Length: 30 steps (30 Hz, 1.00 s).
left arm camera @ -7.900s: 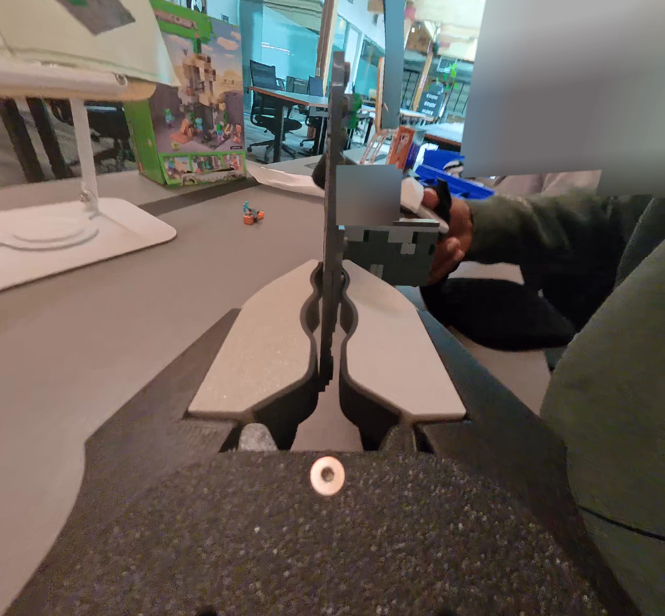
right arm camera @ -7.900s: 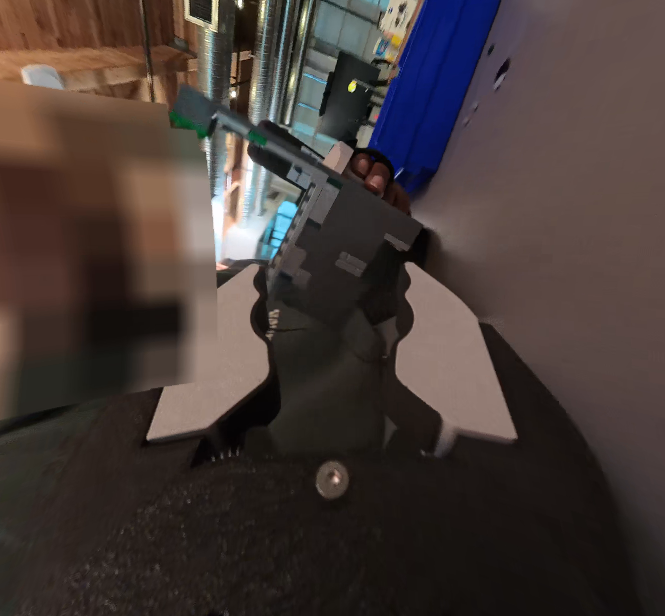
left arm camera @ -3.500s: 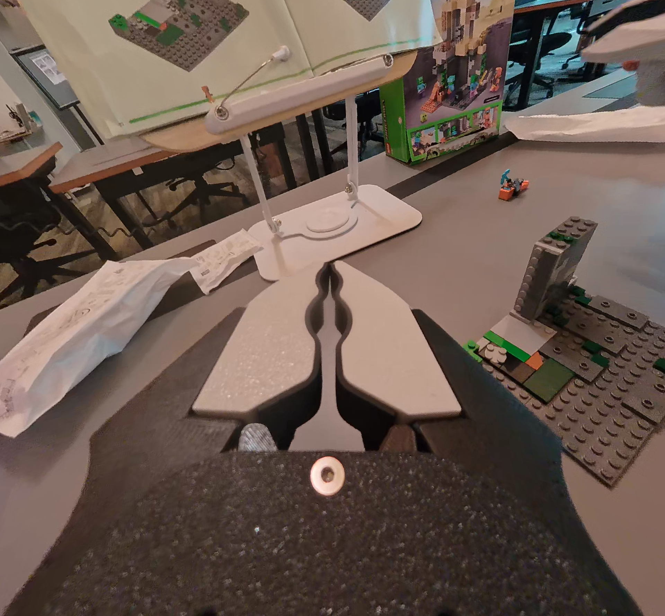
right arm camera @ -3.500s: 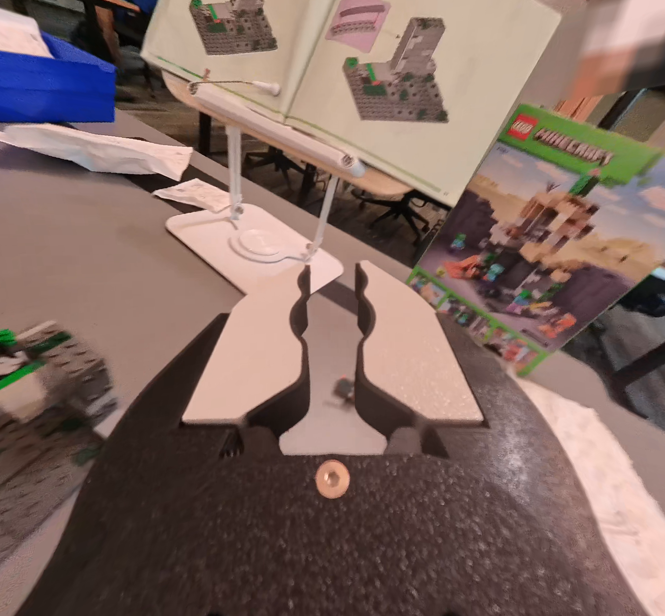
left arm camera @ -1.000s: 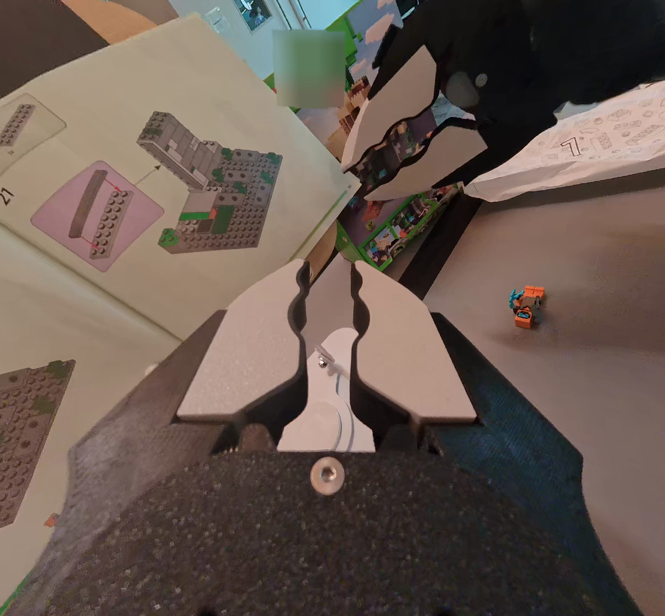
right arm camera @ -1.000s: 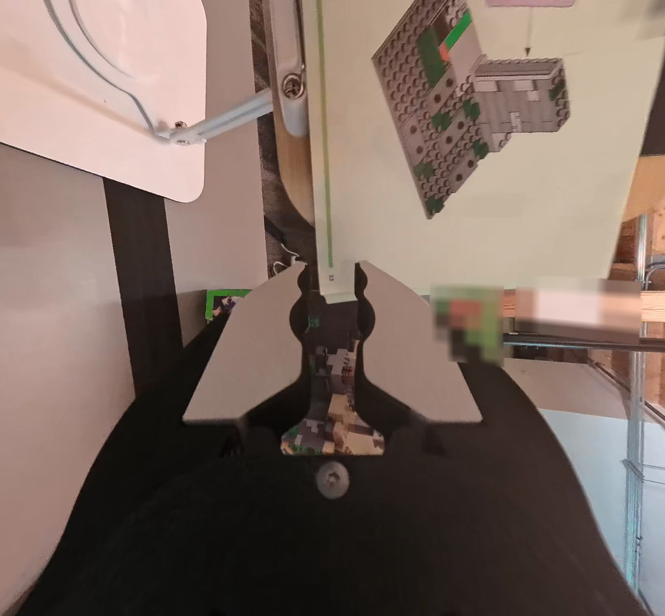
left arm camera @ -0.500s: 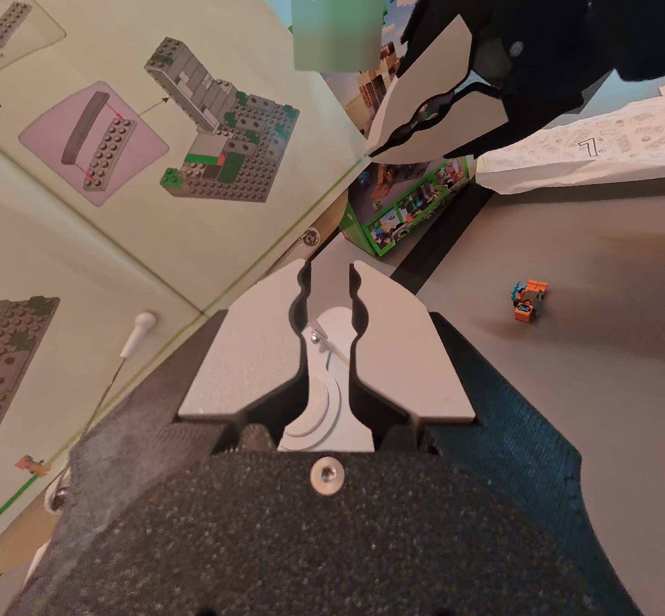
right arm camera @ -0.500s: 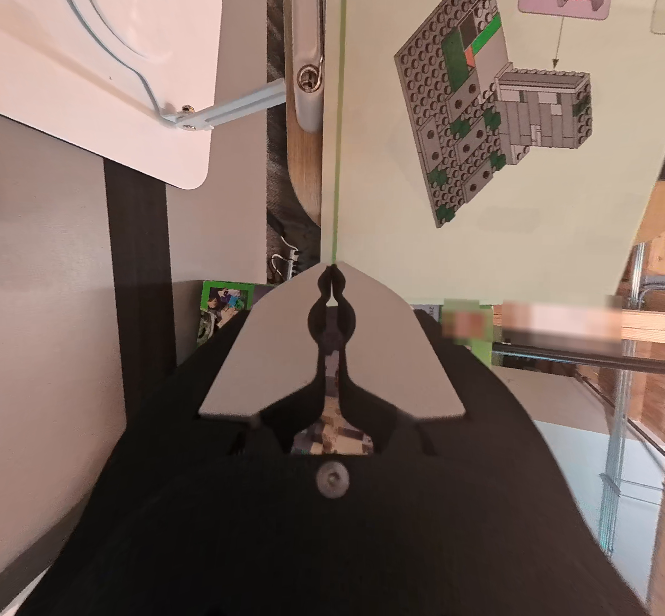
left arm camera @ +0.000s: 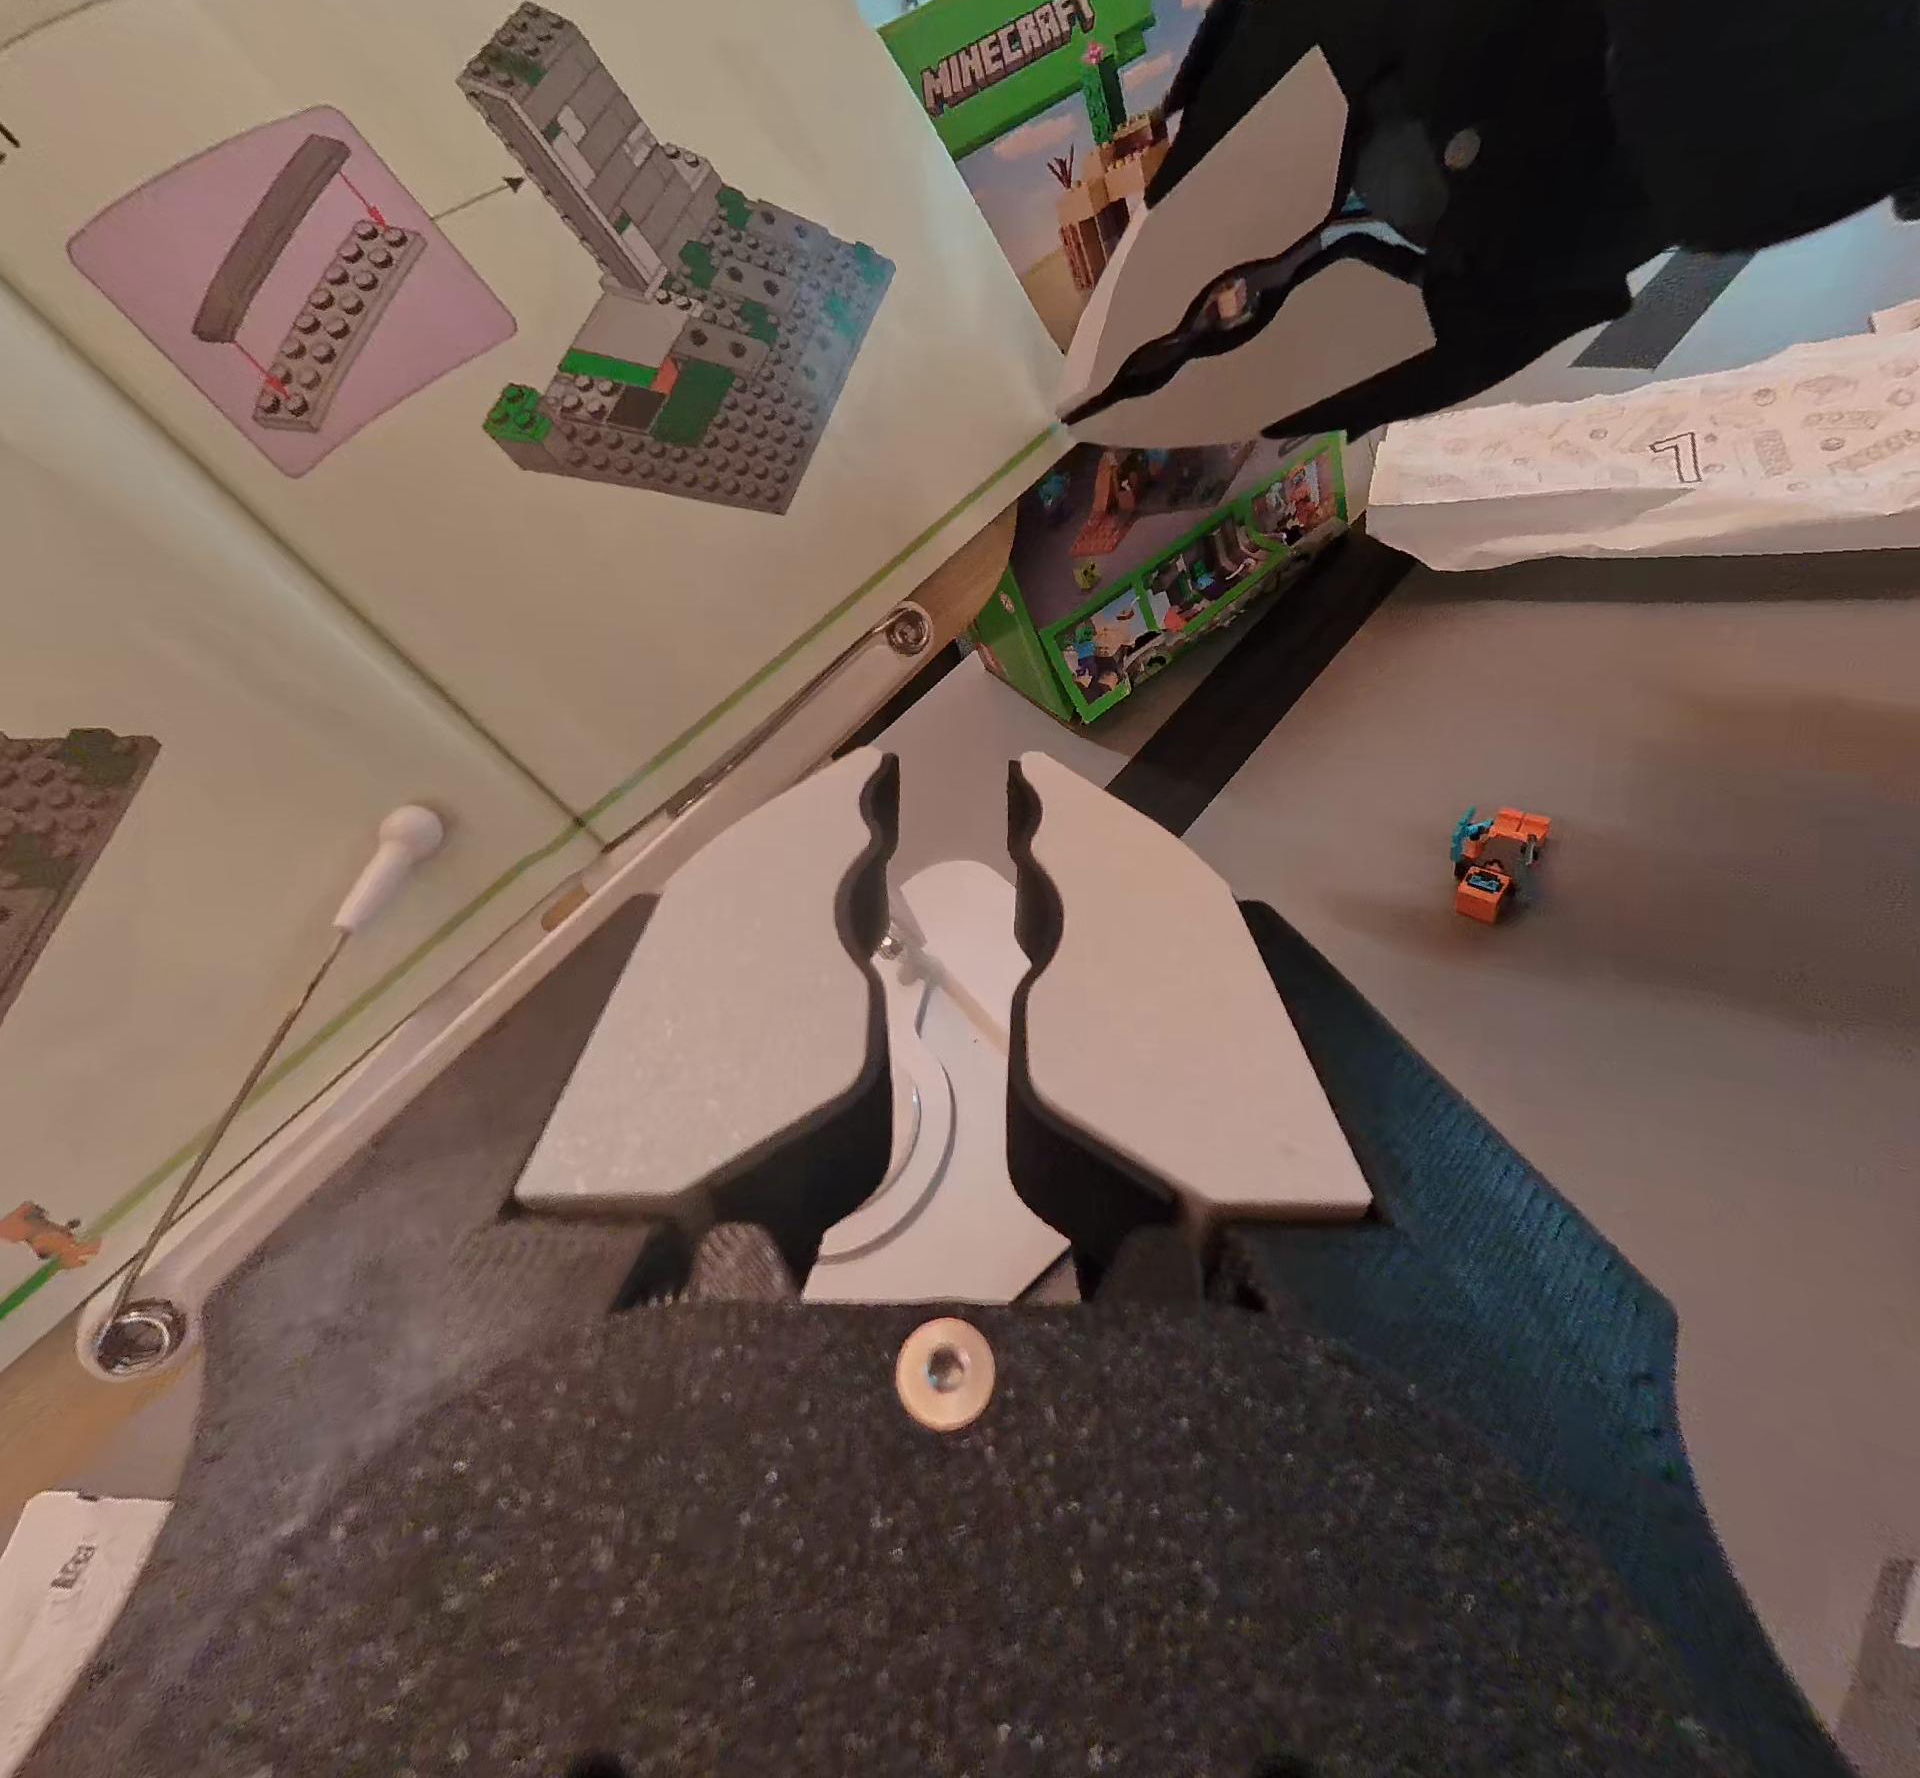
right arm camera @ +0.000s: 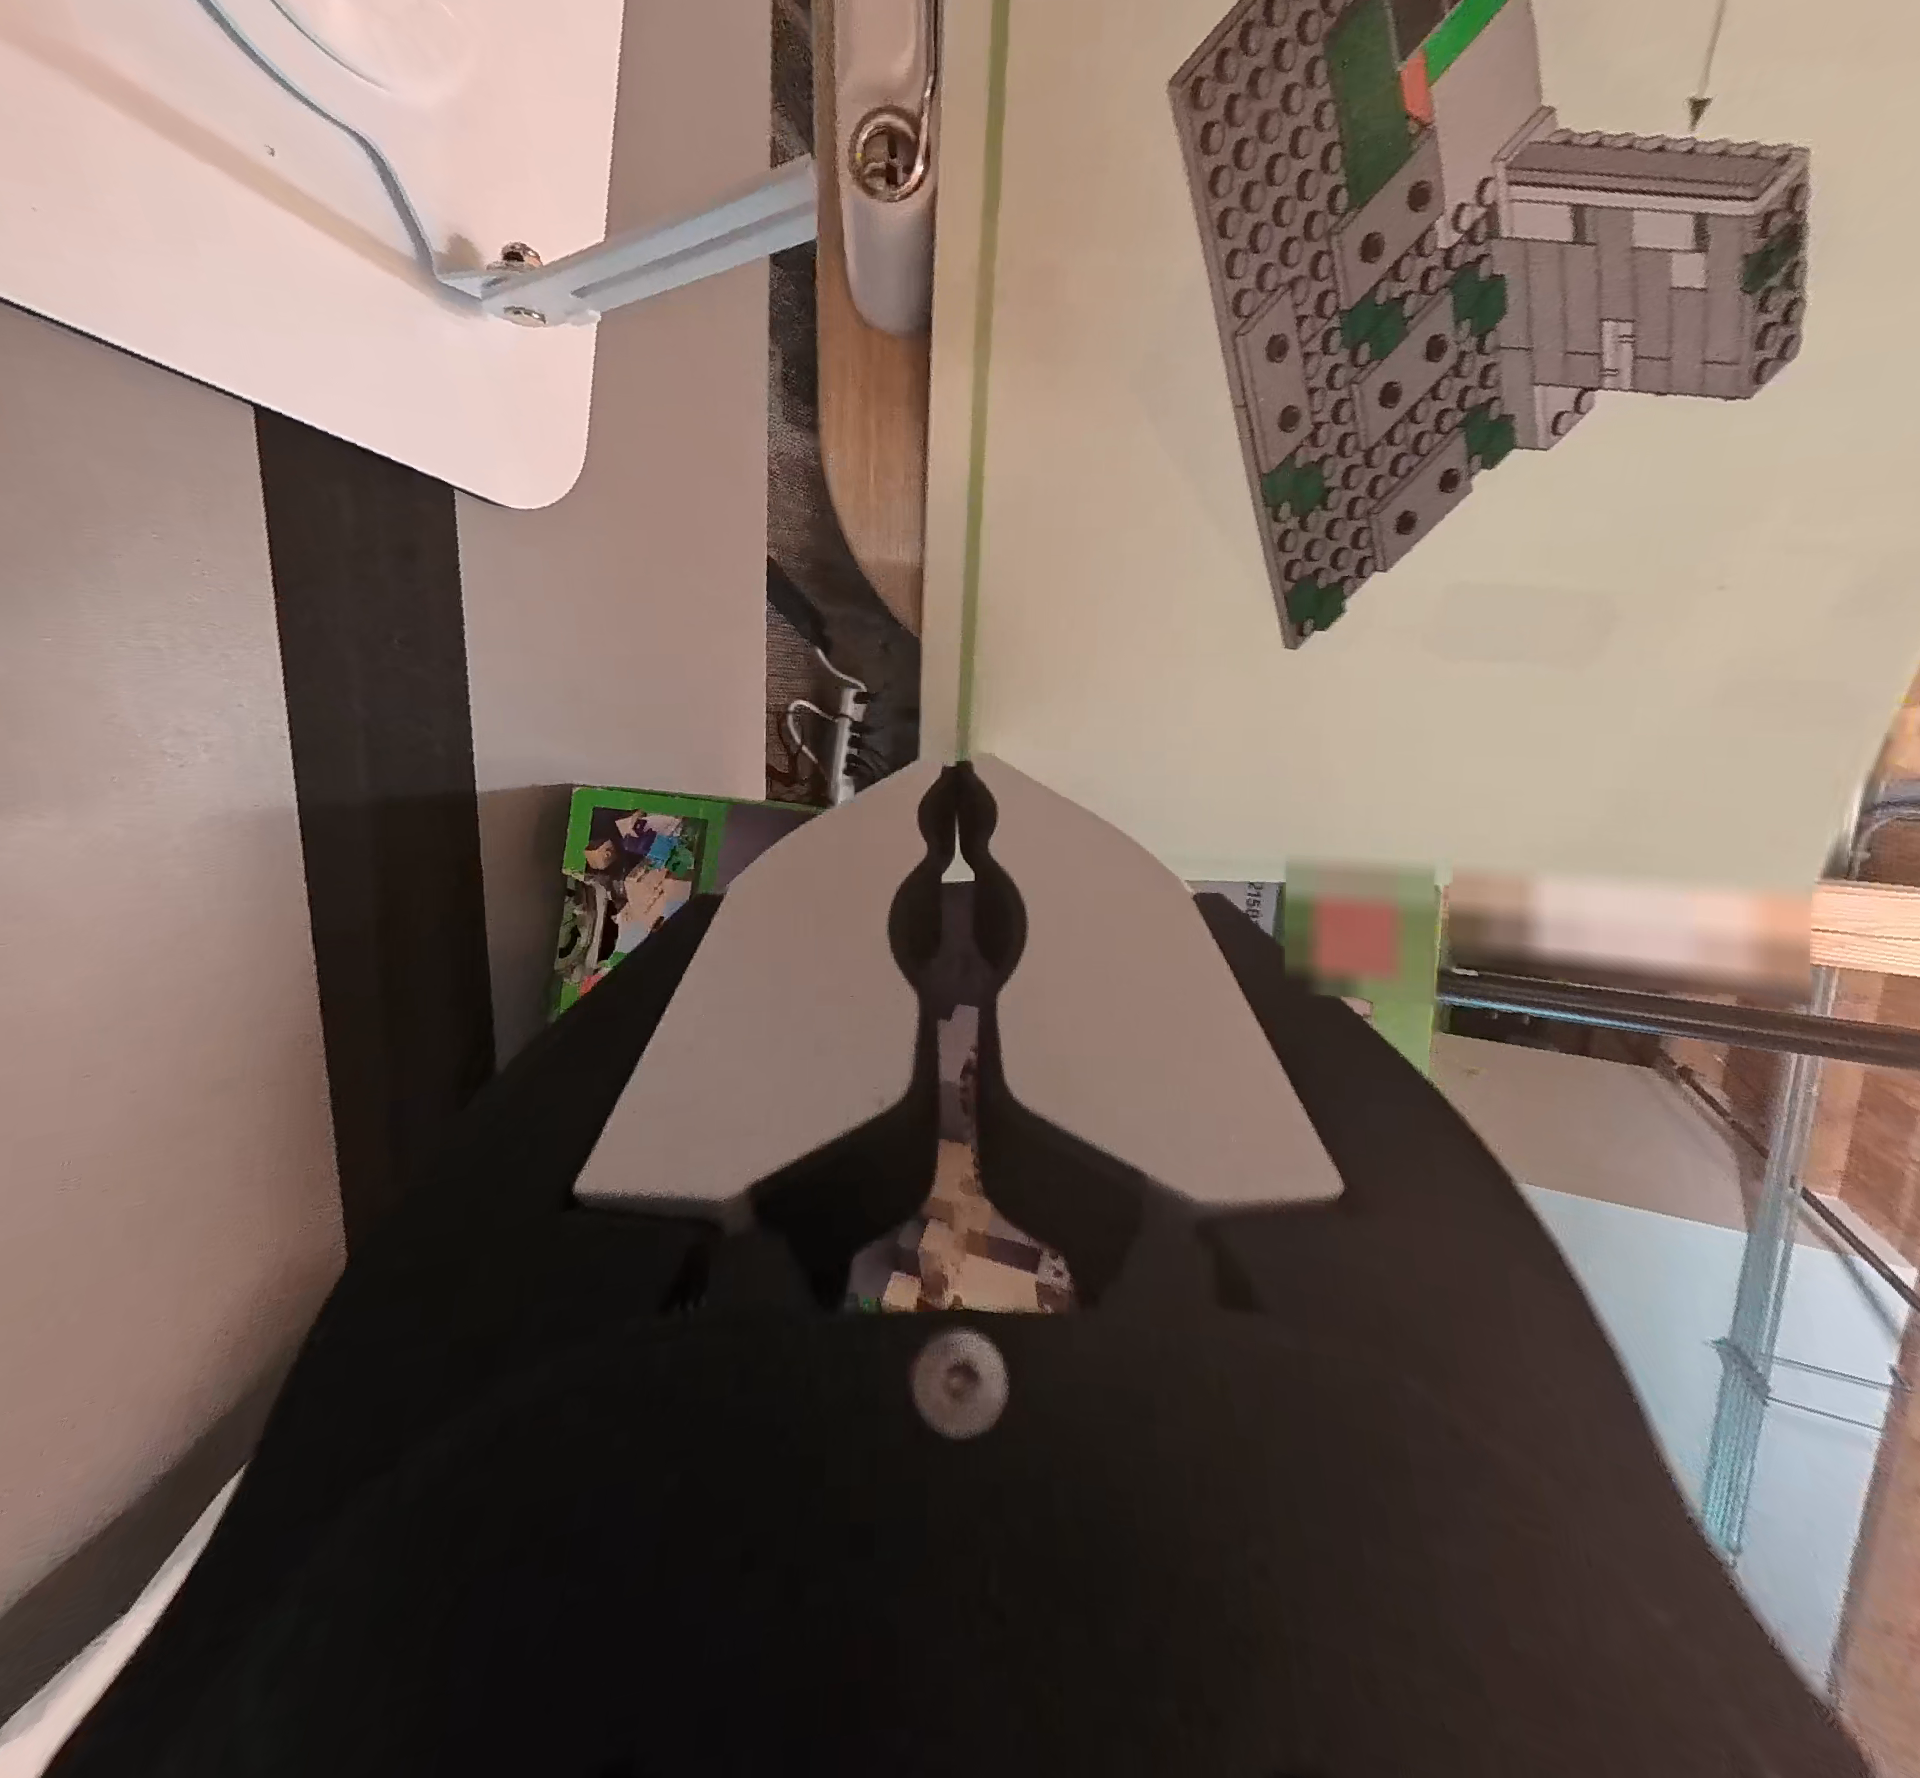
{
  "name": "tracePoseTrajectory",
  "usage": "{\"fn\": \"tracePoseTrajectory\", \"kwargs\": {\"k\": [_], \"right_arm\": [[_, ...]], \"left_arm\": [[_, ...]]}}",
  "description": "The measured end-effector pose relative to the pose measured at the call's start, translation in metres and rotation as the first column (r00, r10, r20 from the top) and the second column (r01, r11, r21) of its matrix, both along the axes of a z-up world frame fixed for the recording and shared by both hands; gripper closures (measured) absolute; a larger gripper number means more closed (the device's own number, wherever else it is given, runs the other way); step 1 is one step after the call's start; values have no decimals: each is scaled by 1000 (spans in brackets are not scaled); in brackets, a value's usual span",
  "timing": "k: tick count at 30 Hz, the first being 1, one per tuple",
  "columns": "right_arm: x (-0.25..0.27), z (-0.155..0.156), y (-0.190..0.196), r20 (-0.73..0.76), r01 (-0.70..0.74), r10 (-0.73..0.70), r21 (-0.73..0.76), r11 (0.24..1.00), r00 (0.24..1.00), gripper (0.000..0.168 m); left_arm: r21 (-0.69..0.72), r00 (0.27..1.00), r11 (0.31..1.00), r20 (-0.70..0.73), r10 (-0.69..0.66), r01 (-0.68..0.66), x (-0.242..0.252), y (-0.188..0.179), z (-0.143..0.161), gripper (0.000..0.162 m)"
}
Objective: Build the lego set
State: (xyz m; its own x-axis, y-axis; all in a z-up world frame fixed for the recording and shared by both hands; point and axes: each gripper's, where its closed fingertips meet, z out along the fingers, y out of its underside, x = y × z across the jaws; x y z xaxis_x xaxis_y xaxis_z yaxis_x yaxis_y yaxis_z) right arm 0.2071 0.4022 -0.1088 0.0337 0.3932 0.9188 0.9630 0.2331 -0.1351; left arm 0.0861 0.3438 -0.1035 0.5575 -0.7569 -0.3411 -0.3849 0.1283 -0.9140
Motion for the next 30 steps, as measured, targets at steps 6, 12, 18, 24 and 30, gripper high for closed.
{"fn": "tracePoseTrajectory", "kwargs": {"k": [6, 12, 18, 24, 30], "right_arm": [[-3, 12, -5, -54, -7, 6, -13, 1000, 999, 168], [-3, -8, -1, -10, -5, 5, 7, 1000, 1000, 148], [-2, -2, 6, 11, 2, -3, 71, 997, 1000, 168], [-1, 1, 3, 14, -4, 3, 71, 997, 1000, 168], [1, -5, 4, 21, 14, -16, 106, 994, 1000, 148]], "left_arm": [[-7, 1000, 1000, 11, -1, 1, -1, -1, 0, 143], [-9, 1000, 1000, 11, -1, 1, -3, -2, -1, 143], [-14, 1000, 1000, 9, 4, -4, -7, 0, -3, 143], [-33, 1000, 999, 20, 2, -1, -8, 0, -7, 143], [-34, 1000, 999, 18, 1, 0, -7, -1, -9, 143]]}}
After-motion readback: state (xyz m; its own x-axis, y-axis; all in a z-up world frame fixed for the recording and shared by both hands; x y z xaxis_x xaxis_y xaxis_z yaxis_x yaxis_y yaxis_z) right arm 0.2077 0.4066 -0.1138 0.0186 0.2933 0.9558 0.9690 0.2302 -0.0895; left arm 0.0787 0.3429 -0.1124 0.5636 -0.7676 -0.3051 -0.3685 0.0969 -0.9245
